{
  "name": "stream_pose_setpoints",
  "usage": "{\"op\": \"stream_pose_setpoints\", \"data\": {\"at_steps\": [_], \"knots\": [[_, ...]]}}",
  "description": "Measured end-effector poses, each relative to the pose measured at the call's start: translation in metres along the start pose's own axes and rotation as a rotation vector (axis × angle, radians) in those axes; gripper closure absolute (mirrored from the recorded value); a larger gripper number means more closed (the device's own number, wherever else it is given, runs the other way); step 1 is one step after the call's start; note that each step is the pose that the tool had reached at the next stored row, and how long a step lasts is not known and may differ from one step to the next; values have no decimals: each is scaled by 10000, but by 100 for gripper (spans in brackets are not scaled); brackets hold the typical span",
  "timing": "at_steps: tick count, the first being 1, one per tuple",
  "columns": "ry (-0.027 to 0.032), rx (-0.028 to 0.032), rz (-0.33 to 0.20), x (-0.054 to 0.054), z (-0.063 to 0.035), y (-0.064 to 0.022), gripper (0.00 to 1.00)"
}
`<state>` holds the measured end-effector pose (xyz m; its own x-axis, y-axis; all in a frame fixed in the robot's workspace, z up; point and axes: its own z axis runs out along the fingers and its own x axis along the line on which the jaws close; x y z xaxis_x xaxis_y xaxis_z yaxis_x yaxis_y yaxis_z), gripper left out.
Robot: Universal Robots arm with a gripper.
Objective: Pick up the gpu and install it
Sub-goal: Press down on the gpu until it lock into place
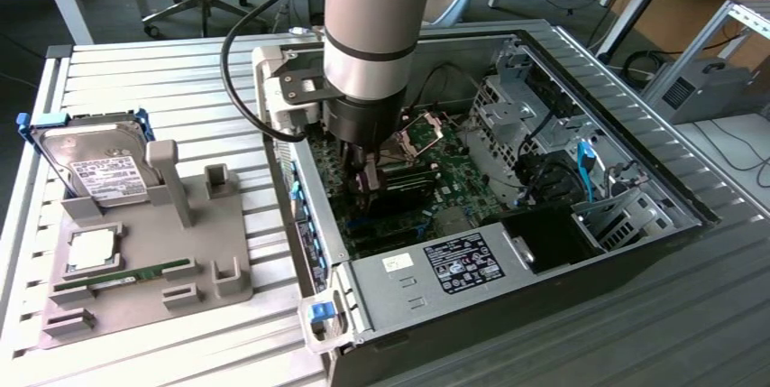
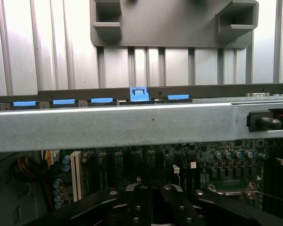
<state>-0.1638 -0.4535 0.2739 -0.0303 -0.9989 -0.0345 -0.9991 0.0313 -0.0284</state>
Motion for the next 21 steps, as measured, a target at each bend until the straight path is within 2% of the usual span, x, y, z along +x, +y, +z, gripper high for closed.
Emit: {"op": "stream_pose_setpoints", "data": {"at_steps": [21], "knots": [[-1,1,0,1,11,4,89]]}}
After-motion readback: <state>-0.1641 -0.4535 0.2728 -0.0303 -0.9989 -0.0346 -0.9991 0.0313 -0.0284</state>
